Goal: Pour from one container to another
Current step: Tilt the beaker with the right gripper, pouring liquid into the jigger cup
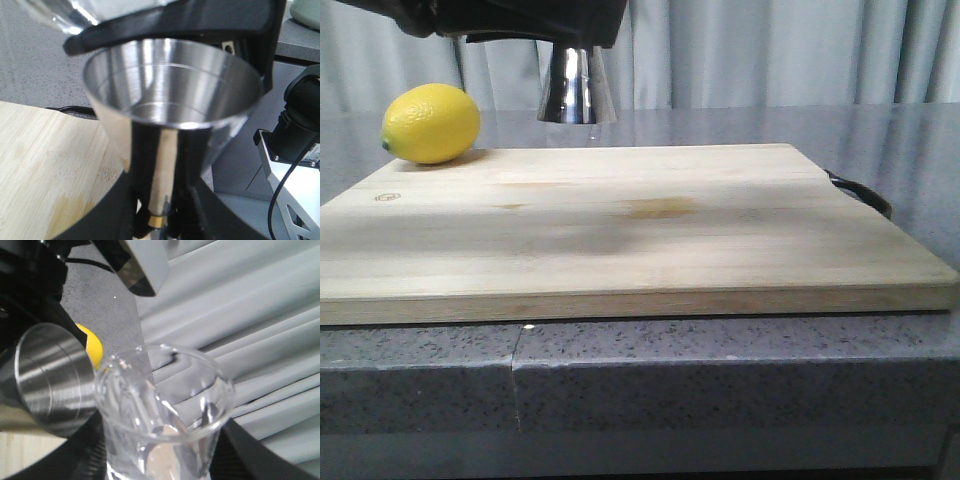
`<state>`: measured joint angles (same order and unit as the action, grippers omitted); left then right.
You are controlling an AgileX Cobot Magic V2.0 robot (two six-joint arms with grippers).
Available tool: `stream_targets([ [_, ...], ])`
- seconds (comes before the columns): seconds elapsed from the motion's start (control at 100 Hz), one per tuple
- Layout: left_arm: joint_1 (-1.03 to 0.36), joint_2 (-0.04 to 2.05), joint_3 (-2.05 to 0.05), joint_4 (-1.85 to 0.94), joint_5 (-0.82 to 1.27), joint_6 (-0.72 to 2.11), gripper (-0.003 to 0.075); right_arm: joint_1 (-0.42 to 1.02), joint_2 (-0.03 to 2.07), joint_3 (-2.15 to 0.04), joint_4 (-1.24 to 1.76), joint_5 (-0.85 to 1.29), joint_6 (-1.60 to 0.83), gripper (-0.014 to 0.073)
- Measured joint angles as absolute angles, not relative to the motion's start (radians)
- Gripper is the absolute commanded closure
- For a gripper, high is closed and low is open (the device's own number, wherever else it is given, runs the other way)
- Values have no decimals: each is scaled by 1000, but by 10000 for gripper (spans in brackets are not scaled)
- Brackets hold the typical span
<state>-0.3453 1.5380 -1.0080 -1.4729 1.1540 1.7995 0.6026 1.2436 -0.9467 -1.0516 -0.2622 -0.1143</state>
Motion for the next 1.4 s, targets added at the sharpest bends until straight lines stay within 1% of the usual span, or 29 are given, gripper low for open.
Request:
stream_targets([
  [1.4, -345, 1538, -1008, -1456, 1163, 1798, 740, 603, 1244, -977, -1237, -267, -114, 435],
])
